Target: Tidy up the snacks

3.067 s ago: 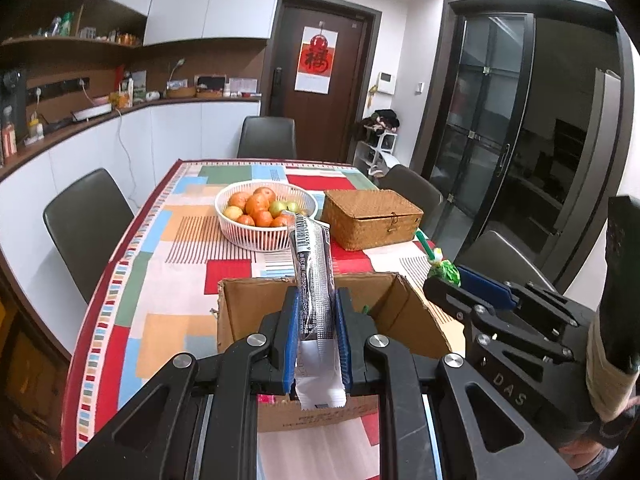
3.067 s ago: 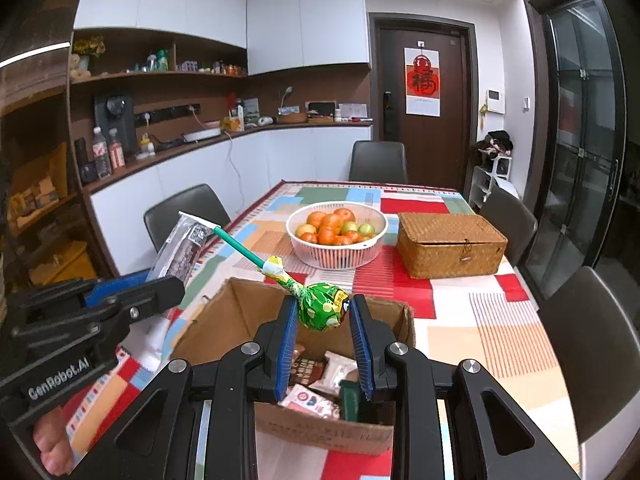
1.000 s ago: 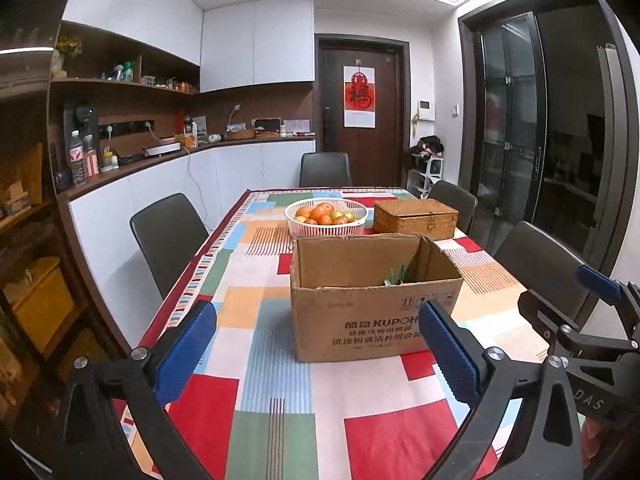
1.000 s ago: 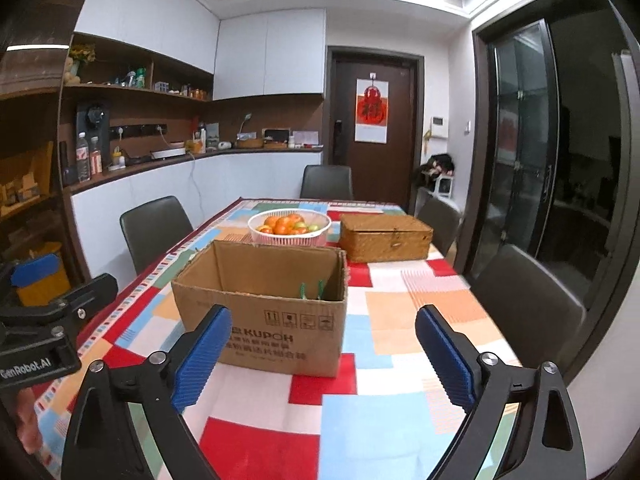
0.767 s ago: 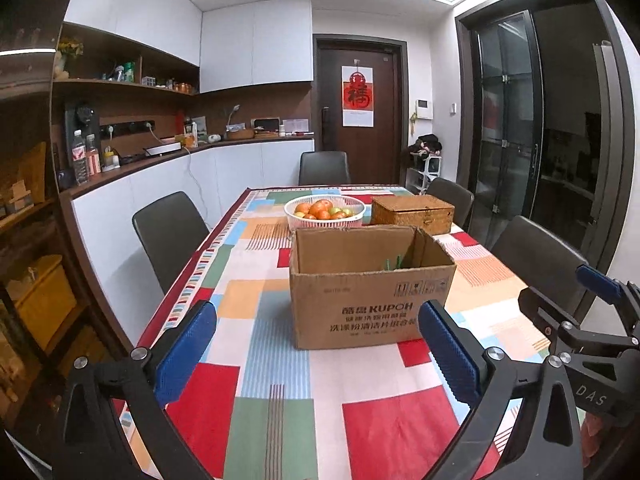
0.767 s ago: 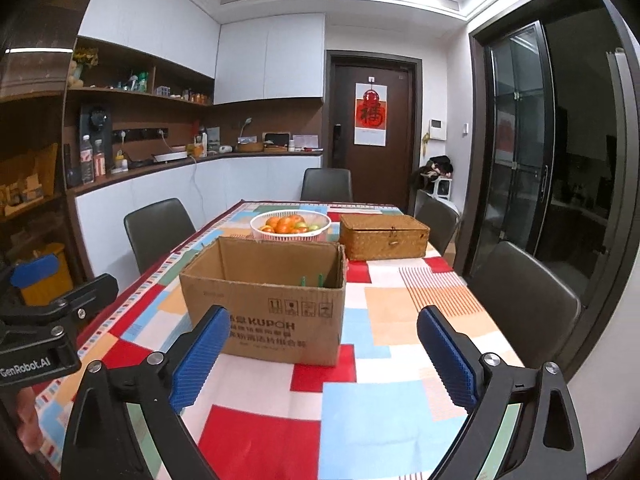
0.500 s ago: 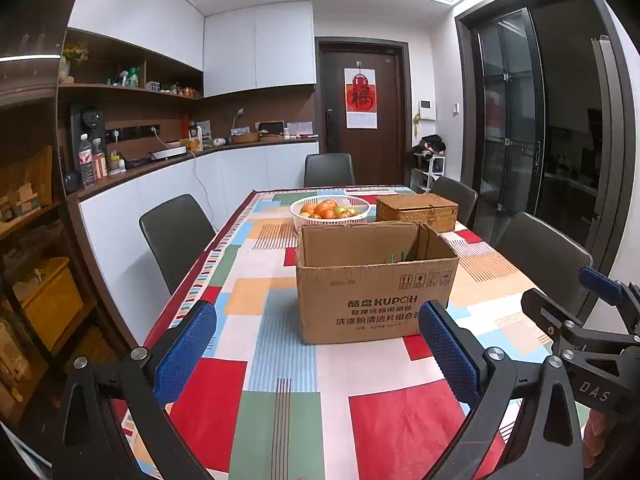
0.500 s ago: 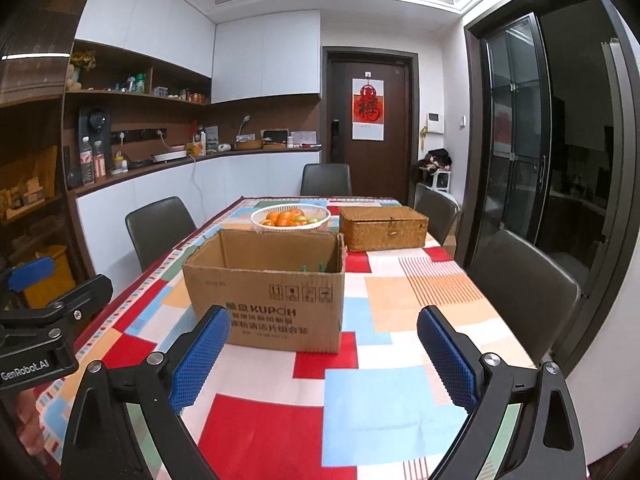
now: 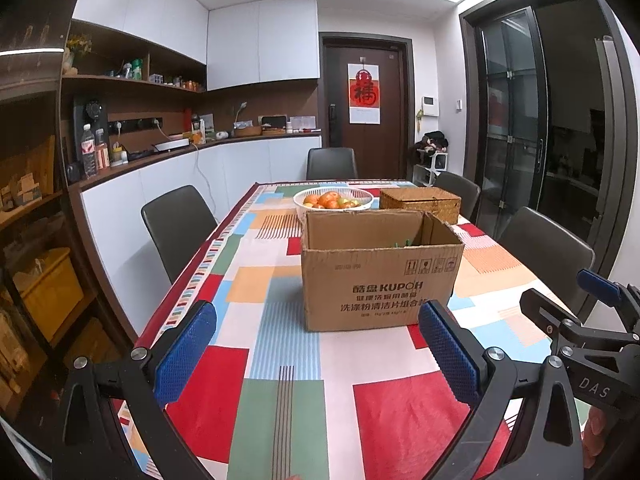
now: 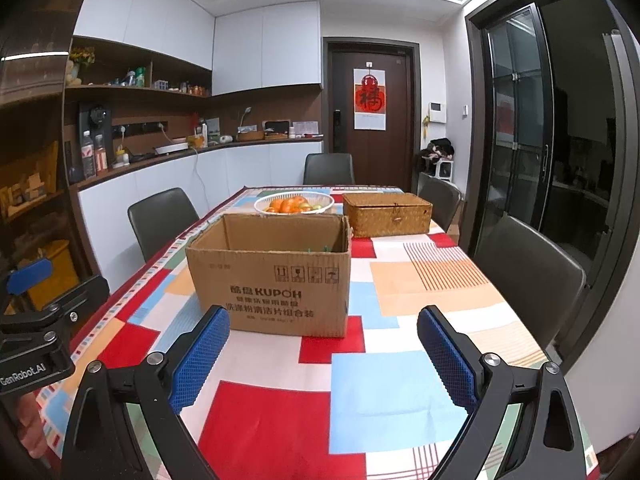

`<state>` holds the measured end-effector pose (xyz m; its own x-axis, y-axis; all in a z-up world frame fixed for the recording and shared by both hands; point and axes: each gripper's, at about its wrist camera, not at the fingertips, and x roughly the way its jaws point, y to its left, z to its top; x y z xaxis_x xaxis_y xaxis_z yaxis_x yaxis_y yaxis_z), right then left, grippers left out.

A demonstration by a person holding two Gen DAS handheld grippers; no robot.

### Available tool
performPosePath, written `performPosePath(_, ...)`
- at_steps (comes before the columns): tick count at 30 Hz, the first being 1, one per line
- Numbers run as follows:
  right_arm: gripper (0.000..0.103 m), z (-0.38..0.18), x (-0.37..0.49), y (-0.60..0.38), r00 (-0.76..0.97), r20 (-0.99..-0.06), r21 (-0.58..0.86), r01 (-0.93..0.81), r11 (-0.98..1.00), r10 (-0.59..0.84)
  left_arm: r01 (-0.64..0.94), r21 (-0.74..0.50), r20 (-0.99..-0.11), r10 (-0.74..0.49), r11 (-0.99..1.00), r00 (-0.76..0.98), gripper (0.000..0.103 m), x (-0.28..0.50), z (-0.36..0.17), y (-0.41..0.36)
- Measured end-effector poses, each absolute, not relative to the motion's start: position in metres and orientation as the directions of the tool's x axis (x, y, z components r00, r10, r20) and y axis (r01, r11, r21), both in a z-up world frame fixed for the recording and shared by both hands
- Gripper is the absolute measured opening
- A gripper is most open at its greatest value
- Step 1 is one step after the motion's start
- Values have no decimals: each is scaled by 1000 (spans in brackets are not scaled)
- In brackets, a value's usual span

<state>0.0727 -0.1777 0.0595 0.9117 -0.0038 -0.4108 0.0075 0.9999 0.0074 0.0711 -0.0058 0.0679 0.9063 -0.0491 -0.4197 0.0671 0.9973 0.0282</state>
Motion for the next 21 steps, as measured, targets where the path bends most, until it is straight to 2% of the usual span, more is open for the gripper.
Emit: performPosePath(21,96,50,77,-176,903,-430,10,9,1000,-4,59,27,-436,-42,998,899,103,75,63,-3)
